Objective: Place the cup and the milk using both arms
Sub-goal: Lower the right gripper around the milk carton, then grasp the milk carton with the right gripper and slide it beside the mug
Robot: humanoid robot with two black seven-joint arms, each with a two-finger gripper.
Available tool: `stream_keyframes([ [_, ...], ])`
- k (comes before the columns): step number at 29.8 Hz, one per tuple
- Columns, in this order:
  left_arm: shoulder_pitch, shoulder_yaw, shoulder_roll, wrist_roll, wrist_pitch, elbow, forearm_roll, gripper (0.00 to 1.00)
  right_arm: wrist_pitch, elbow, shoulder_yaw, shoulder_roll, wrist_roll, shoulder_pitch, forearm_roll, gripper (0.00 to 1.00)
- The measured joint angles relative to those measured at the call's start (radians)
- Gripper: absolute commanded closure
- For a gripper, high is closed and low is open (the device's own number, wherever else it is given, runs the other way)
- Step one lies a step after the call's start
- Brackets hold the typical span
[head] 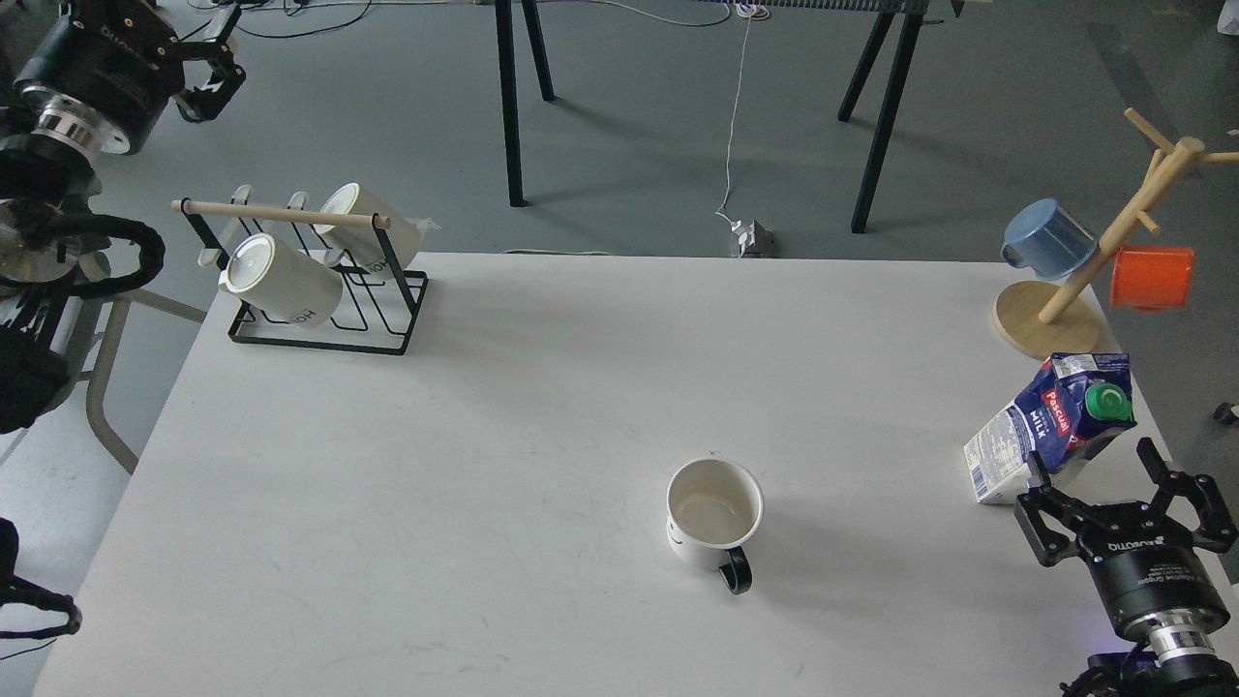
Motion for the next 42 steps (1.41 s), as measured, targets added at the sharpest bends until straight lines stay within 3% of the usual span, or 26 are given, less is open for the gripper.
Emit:
stream_keyframes([
  [19, 0.0, 0.0, 0.008, -0.001, 0.003, 0.0, 0.003, 0.01, 0.0, -0.065, 0.005, 0.069, 0.002, 0.094, -0.011, 0.05],
  [22, 0.0, 0.0, 0.008, -0.001, 0.003, 0.001, 0.003, 0.01, 0.0, -0.08, 0.005, 0.073, 0.004, 0.104, -0.012, 0.12],
  [30, 0.0, 0.0, 0.006, -0.001, 0.008, 0.001, 0.003, 0.01, 0.0, -0.106, 0.007, 0.074, 0.014, 0.118, -0.021, 0.51],
  [36, 0.0, 0.0, 0.006, -0.001, 0.011, 0.001, 0.003, 0.01, 0.0, -0.106, -0.001, 0.074, 0.014, 0.125, -0.023, 0.64],
  [42, 0.0, 0.0, 0.01, 0.0, 0.012, 0.001, 0.003, 0.01, 0.0, -0.099, -0.006, 0.074, 0.012, 0.126, -0.025, 0.64],
])
